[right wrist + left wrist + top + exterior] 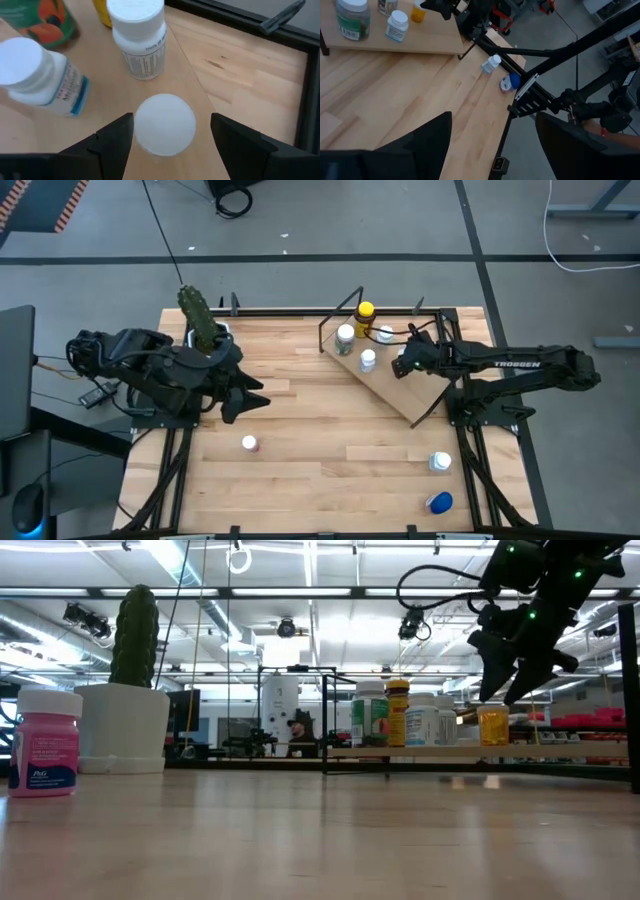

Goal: Pick and place medicine bottles onto shelf by color
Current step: Put the pink medicine bottle on the shelf

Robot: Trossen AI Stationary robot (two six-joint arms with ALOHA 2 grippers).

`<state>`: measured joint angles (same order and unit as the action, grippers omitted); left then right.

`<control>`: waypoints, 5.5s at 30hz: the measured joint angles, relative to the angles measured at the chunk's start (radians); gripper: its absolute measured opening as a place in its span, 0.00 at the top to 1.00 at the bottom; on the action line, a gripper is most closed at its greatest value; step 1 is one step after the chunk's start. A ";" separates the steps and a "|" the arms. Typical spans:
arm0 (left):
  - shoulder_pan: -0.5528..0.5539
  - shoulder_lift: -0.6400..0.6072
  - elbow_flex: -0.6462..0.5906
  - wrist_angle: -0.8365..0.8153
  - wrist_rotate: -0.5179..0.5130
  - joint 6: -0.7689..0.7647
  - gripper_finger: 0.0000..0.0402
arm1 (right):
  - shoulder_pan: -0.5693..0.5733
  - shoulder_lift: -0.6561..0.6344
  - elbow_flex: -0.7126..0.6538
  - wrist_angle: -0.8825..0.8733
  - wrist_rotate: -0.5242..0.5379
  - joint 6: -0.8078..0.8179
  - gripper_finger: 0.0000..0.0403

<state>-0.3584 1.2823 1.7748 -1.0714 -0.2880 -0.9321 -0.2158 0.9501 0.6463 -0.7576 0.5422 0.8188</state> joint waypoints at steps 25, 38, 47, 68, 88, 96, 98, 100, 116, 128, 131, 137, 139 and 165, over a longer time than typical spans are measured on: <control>0.000 0.000 0.000 -0.008 -0.001 0.090 0.27 | 0.185 0.043 0.298 0.092 -0.289 -0.079 0.32; 0.012 -0.013 0.001 0.049 -0.171 0.144 0.27 | 0.495 0.386 0.314 0.574 -0.282 -0.135 0.32; 0.017 0.025 0.001 0.096 -0.253 0.106 0.27 | 0.579 0.585 0.462 0.626 -0.266 -0.209 0.32; -0.062 -0.013 0.001 -0.332 0.083 0.129 0.27 | 0.596 0.939 0.899 0.547 -0.202 -0.287 0.32; -0.188 0.094 -0.294 -0.359 0.179 0.050 0.27 | 0.596 0.679 0.898 0.166 -0.122 -0.157 0.34; -0.196 0.086 -0.550 -0.062 0.330 -0.097 0.27 | 0.596 0.547 0.898 0.003 -0.094 -0.193 0.34; -0.195 0.086 -0.584 -0.022 0.330 -0.153 0.27 | 0.596 0.522 0.898 -0.030 -0.089 -0.197 0.34; -0.195 0.086 -0.603 0.004 0.330 -0.194 0.27 | 0.596 0.503 0.898 -0.052 -0.084 -0.219 0.34; -0.159 0.094 -0.775 0.064 0.266 -0.287 0.13 | 0.596 0.469 0.898 -0.117 -0.074 -0.272 0.34; -0.159 0.094 -0.882 0.186 0.264 -0.279 0.08 | 0.596 0.469 0.898 -0.118 -0.042 -0.195 0.34; -0.159 0.094 -0.892 0.221 0.262 -0.267 0.08 | 0.593 0.469 0.898 -0.119 -0.036 -0.188 0.34; -0.159 0.094 -0.894 0.258 0.220 -0.233 0.11 | 0.591 0.469 0.898 -0.119 -0.013 -0.149 0.34; -0.157 0.104 -0.894 0.260 0.214 -0.233 0.12 | 0.591 0.469 0.898 -0.119 -0.008 -0.139 0.34; -0.071 0.192 -0.893 0.330 0.267 -0.184 0.59 | 0.520 0.355 0.900 -0.317 0.114 0.253 0.35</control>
<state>-0.4291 1.4738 0.8814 -0.7416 -0.0212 -1.1165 0.3038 1.3050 1.5467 -1.0741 0.6560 1.0722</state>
